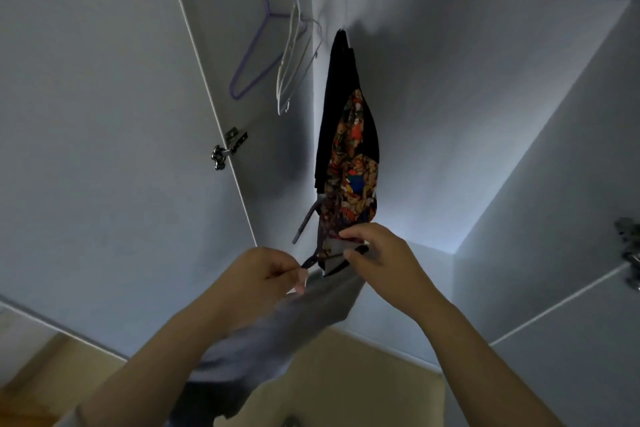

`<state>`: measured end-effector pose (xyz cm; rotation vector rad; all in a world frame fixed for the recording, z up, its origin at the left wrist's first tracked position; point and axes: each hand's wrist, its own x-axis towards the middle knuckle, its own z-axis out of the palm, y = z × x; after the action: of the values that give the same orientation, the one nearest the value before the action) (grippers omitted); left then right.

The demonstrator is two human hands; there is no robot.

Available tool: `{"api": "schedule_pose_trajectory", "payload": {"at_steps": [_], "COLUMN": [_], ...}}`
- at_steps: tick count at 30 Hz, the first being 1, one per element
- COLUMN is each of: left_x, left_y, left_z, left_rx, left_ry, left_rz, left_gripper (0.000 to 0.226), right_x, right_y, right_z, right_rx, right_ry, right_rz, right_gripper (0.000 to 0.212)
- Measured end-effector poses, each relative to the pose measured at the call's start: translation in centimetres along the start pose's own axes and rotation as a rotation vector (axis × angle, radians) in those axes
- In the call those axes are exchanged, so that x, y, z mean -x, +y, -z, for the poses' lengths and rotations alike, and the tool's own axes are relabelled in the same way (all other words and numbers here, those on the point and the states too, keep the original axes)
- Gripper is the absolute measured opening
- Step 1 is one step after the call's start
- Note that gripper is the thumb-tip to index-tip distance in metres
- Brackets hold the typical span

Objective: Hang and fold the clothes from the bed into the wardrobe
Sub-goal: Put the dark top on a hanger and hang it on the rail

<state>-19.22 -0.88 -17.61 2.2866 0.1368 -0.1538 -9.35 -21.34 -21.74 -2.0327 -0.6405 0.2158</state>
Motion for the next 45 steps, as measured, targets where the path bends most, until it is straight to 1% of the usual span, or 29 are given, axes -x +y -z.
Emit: {"api": "schedule_pose_trajectory", "payload": {"at_steps": [4, 9, 13, 16, 19, 23, 27, 29, 33, 38, 42, 45], "left_x": [-0.4, -1.6, -2.4, -3.2, -4.6, -6.4, -8.6, -9.8, -11.4, -13.1, -14.2, -15.5], "left_y": [2.5, 4.6, 5.6, 5.9, 5.5, 5.1, 4.7, 4.8, 5.2, 5.3, 4.9, 4.7], "left_z": [-0.3, -1.1, -1.9, -2.0, -1.6, -1.0, -0.7, -0.8, -1.3, -2.1, -2.5, -2.3], "left_rx": [-0.066, -0.115, -0.112, -0.021, 0.024, 0.058, 0.077, 0.094, 0.147, 0.106, 0.11, 0.101], "left_ry": [-0.067, -0.11, -0.155, -0.137, -0.038, 0.038, 0.031, 0.017, -0.034, -0.065, -0.097, -0.074], "left_rz": [-0.089, -0.181, -0.272, -0.319, -0.346, -0.385, -0.362, -0.362, -0.379, -0.431, -0.431, -0.428], "left_gripper": [0.031, 0.031, 0.028, 0.023, 0.012, 0.015, 0.015, 0.016, 0.015, 0.011, 0.009, 0.012], "right_x": [2.7, 4.7, 5.5, 5.9, 6.4, 7.5, 8.6, 8.9, 8.5, 6.6, 4.5, 2.6], "right_y": [-0.3, -0.9, -1.0, -1.2, -1.2, -1.0, -0.5, -0.2, 0.4, 0.4, 0.8, 1.6], "right_z": [1.2, 3.0, 4.1, 5.0, 6.5, 8.5, 9.5, 9.5, 9.0, 8.5, 8.4, 8.7], "right_rx": [-0.056, -0.012, 0.069, 0.124, 0.135, 0.131, 0.046, 0.042, 0.045, 0.065, 0.129, 0.112], "right_ry": [-0.013, 0.091, 0.118, 0.204, 0.286, 0.432, 0.571, 0.637, 0.74, 0.796, 0.763, 0.778], "right_rz": [-0.031, -0.013, -0.016, -0.054, -0.122, -0.255, -0.424, -0.503, -0.601, -0.651, -0.696, -0.709], "right_gripper": [0.02, 0.017, 0.002, 0.014, 0.021, 0.031, 0.035, 0.036, 0.035, 0.032, 0.03, 0.032]}}
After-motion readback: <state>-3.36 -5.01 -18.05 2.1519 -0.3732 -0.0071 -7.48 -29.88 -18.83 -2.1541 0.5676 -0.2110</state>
